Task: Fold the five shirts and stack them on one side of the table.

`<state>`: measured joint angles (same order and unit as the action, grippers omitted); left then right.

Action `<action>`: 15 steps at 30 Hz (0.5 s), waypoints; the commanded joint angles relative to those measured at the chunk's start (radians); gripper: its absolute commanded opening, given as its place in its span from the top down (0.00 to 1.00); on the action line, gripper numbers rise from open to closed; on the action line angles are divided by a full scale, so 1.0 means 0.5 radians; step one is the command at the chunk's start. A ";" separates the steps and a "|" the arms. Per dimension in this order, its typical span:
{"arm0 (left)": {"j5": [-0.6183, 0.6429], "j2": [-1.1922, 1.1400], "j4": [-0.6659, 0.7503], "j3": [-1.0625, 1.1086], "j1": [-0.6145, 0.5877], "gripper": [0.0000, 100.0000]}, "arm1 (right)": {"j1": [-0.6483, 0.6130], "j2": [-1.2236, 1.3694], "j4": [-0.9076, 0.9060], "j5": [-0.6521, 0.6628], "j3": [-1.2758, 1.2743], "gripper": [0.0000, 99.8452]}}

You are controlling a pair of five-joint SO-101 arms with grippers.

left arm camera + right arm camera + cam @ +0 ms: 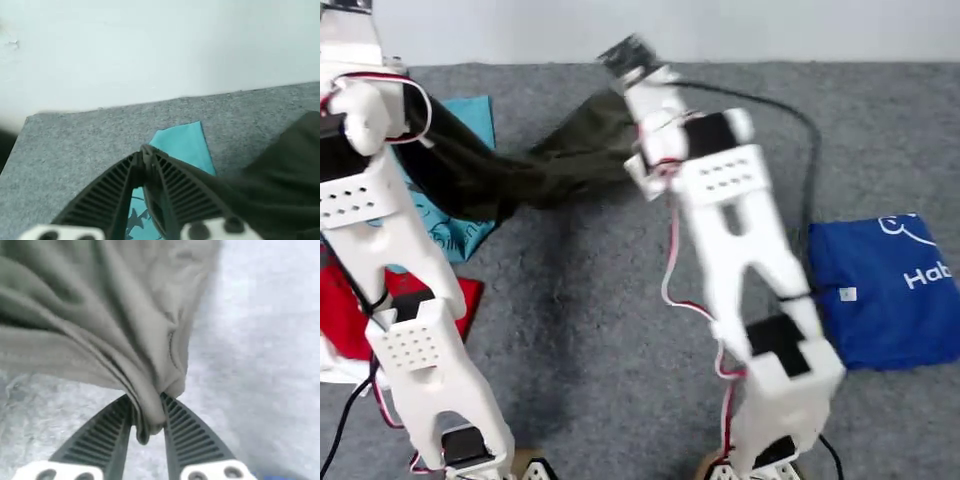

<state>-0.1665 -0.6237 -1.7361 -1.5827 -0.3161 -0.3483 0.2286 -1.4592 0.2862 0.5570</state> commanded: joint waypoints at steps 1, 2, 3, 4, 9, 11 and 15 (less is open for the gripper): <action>0.018 0.009 -0.043 -0.002 0.101 0.99 | 0.183 -0.382 -0.017 0.037 0.083 0.99; 0.018 0.009 -0.043 -0.002 0.147 0.99 | 0.222 -0.446 -0.017 0.037 0.083 0.99; 0.018 0.009 -0.043 -0.002 0.196 0.99 | 0.262 -0.511 -0.017 0.037 0.074 0.99; 0.018 0.009 -0.043 -0.002 0.245 0.99 | 0.302 -0.566 -0.020 0.037 0.071 0.99; 0.018 0.009 -0.043 0.091 0.528 0.99 | 0.493 -0.723 -0.244 0.068 0.068 0.99; 0.018 0.009 -0.043 0.226 0.629 0.99 | 0.545 -0.729 -0.407 0.132 0.068 0.99; 0.018 0.025 -0.043 0.545 0.764 0.99 | 0.634 -0.744 -0.631 0.160 0.068 0.99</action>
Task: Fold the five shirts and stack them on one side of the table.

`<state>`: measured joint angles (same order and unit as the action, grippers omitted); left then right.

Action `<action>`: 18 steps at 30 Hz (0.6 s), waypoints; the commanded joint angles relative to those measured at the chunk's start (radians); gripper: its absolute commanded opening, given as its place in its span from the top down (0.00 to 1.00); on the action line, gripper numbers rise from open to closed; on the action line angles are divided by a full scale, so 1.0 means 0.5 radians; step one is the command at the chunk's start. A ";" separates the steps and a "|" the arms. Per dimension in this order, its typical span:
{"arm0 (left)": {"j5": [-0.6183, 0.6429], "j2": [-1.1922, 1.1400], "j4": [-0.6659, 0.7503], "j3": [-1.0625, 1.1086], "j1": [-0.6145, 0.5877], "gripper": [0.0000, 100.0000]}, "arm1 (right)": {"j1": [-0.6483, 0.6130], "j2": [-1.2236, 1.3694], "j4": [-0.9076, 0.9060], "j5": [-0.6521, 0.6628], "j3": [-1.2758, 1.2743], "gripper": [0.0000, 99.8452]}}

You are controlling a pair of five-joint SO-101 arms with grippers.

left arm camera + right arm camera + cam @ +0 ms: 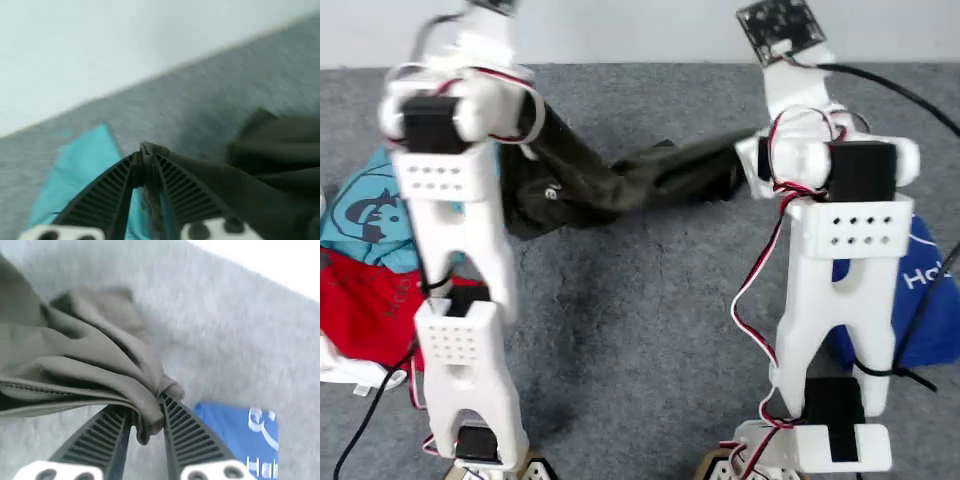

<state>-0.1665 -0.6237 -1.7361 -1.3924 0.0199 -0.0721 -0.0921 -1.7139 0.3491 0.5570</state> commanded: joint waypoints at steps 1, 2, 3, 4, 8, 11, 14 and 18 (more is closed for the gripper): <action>0.018 0.028 -0.043 0.222 0.110 0.99 | 0.112 -0.106 -0.124 0.031 0.077 0.99; 0.018 0.031 -0.043 0.262 0.126 0.99 | 0.146 -0.106 -0.115 0.028 0.080 0.99; 0.018 0.031 -0.043 0.269 0.132 0.99 | 0.180 -0.106 -0.094 0.025 0.080 0.99; 0.018 0.034 -0.043 0.250 0.135 0.99 | 0.201 -0.106 -0.075 0.021 0.080 0.99; 0.018 0.166 -0.043 0.075 0.123 0.99 | 0.222 -0.112 -0.005 0.018 0.083 0.99; 0.018 0.350 -0.043 -0.072 0.129 0.99 | 0.213 -0.195 0.127 -0.049 0.083 0.99; 0.018 0.552 -0.043 -0.137 0.132 0.99 | 0.226 -0.361 0.253 -0.169 0.083 0.99; 0.018 0.878 -0.043 -0.137 0.120 0.99 | 0.229 -0.628 0.284 -0.233 0.083 0.99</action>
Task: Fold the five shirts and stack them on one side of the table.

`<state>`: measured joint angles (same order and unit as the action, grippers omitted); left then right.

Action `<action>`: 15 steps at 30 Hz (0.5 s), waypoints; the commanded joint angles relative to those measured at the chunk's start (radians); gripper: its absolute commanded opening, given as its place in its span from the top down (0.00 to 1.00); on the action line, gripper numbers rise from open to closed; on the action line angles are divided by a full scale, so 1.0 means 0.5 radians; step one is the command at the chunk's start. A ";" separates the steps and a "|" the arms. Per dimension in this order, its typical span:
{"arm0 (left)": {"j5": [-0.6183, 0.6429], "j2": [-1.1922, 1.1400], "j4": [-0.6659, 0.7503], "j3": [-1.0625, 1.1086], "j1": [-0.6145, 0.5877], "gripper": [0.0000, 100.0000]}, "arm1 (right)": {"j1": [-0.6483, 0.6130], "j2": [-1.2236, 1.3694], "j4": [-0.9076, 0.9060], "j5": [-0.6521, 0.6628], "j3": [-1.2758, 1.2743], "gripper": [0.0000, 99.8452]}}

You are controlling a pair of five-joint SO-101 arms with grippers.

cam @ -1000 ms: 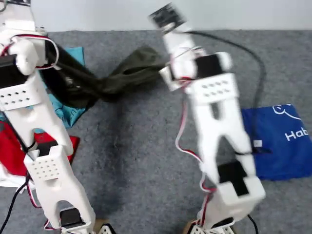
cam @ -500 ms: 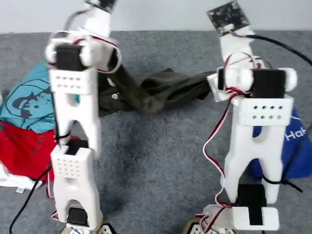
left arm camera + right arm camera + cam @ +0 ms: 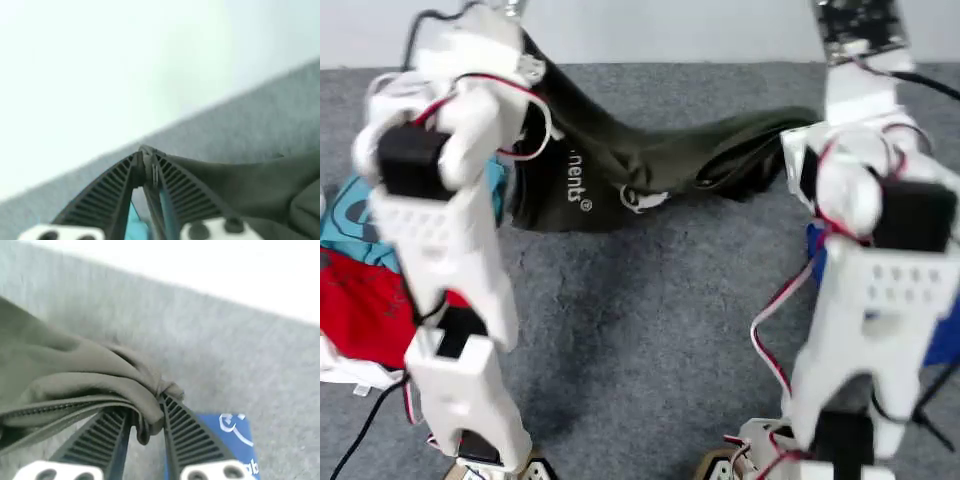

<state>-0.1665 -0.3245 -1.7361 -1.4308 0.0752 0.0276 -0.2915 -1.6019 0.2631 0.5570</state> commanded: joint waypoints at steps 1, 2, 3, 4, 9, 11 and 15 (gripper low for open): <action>0.018 0.368 -0.043 -0.060 0.009 0.99 | 0.029 -0.302 0.060 -0.064 0.083 0.99; 0.018 0.451 -0.043 -0.060 0.009 0.99 | 0.029 -0.373 0.063 -0.071 0.083 0.99; 0.018 0.531 -0.043 -0.060 0.009 0.99 | 0.029 -0.446 0.072 -0.071 0.083 0.99; 0.018 0.608 -0.043 -0.060 0.009 0.99 | 0.032 -0.514 0.091 -0.071 0.083 0.99; 0.018 0.936 -0.043 -0.057 0.009 0.99 | 0.032 -0.793 0.127 -0.071 0.083 0.99; 0.018 1.049 -0.043 -0.057 0.009 0.99 | 0.032 -0.879 0.127 -0.071 0.083 0.99; 0.018 1.267 -0.043 0.041 0.009 0.99 | 0.146 -1.020 0.130 -0.071 0.083 0.99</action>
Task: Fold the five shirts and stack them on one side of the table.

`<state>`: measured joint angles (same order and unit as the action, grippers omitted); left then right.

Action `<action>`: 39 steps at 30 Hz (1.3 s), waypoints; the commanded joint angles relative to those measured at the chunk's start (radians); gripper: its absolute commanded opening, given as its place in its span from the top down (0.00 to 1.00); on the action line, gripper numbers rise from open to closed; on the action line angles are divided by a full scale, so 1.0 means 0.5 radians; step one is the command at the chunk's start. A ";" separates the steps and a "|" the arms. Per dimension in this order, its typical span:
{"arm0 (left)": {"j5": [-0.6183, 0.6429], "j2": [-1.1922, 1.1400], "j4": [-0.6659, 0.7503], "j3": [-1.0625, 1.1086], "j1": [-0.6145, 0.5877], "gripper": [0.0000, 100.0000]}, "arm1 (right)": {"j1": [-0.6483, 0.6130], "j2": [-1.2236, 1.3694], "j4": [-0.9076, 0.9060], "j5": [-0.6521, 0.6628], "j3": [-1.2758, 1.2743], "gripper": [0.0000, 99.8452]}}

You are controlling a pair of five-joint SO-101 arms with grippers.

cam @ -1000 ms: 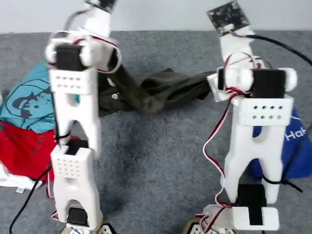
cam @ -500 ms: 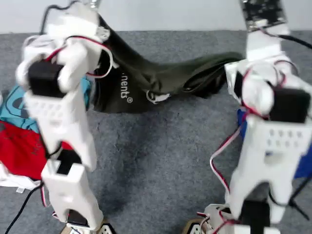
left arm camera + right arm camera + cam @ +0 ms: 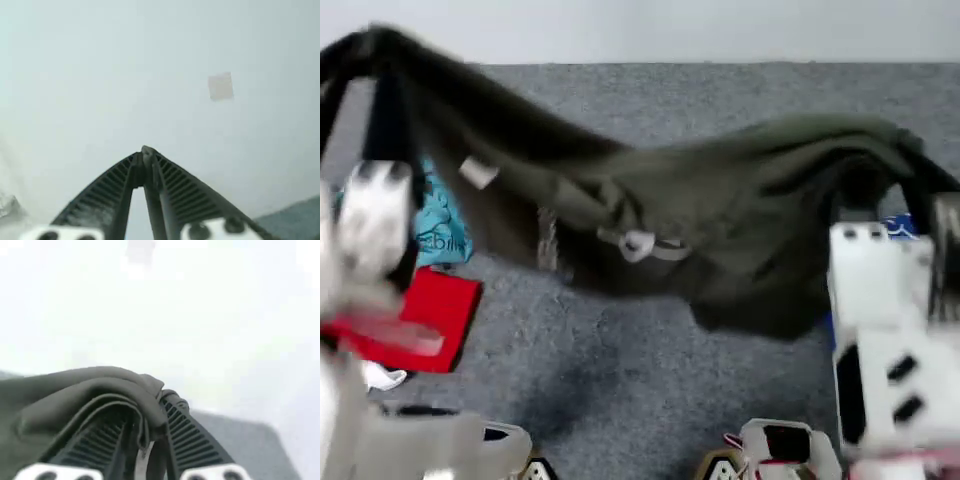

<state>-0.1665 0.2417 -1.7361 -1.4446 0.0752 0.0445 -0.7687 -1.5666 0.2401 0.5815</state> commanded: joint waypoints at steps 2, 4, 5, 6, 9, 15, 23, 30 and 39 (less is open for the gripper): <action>0.018 0.249 -0.043 0.244 0.009 0.99 | 0.232 -0.112 0.054 -0.025 0.034 0.99; 0.018 0.371 -0.043 0.459 0.009 0.99 | 0.305 -0.140 0.035 -0.025 0.021 0.99; 0.018 0.439 -0.043 0.572 0.009 0.99 | 0.318 -0.143 0.011 -0.025 0.021 0.99; 0.018 0.503 -0.043 0.680 0.009 0.99 | 0.311 -0.143 -0.017 -0.021 0.021 0.99; 0.012 0.697 -0.043 0.962 0.009 0.99 | 0.311 -0.140 -0.109 -0.015 0.018 0.99; 0.009 0.985 -0.034 1.364 0.009 0.99 | 0.311 -0.140 -0.152 -0.018 0.015 0.99; 0.015 1.074 -0.031 1.631 0.009 0.99 | 0.259 -0.140 -0.379 -0.015 -0.325 0.99; 0.003 1.074 0.098 2.107 0.012 0.99 | -0.170 -0.137 -0.005 0.157 -1.504 0.99; 0.003 1.046 1.086 2.914 0.006 0.99 | -0.170 -0.029 1.042 0.184 -1.844 0.99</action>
<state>-0.1665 0.7649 -1.3894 -0.0529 0.0752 -0.0399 -0.8086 -1.1753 0.3261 -0.4066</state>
